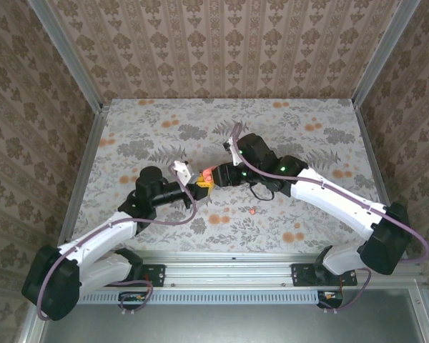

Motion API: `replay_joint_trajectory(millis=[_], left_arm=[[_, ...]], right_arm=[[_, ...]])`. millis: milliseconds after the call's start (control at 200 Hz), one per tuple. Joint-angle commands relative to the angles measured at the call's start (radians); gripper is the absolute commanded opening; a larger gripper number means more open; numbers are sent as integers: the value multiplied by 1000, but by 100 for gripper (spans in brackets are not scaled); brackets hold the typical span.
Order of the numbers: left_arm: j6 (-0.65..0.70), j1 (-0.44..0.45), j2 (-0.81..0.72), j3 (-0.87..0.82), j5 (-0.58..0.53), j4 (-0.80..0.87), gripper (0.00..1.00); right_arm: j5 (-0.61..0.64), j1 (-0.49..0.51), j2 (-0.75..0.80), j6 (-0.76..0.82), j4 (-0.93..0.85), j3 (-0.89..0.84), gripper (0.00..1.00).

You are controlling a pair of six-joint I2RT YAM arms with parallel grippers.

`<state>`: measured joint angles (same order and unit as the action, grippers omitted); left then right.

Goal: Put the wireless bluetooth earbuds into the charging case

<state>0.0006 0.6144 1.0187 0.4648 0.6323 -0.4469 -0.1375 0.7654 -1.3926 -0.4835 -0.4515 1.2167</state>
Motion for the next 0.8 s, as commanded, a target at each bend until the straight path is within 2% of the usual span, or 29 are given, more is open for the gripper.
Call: replay_joint_trajectory(millis=[0, 315, 540, 795], left_arm=[[-14, 1, -21, -11, 16, -37, 5], [-18, 1, -22, -23, 17, -53, 4], [-25, 4, -19, -88, 46, -132, 4], [96, 47, -55, -129, 114, -117, 5]], right_arm=[[5, -6, 56, -13, 59, -19, 55], [-76, -54, 177, -42, 123, -131, 56], [-126, -99, 178, -56, -54, -120, 56], [-184, -207, 153, -77, -279, -133, 56]])
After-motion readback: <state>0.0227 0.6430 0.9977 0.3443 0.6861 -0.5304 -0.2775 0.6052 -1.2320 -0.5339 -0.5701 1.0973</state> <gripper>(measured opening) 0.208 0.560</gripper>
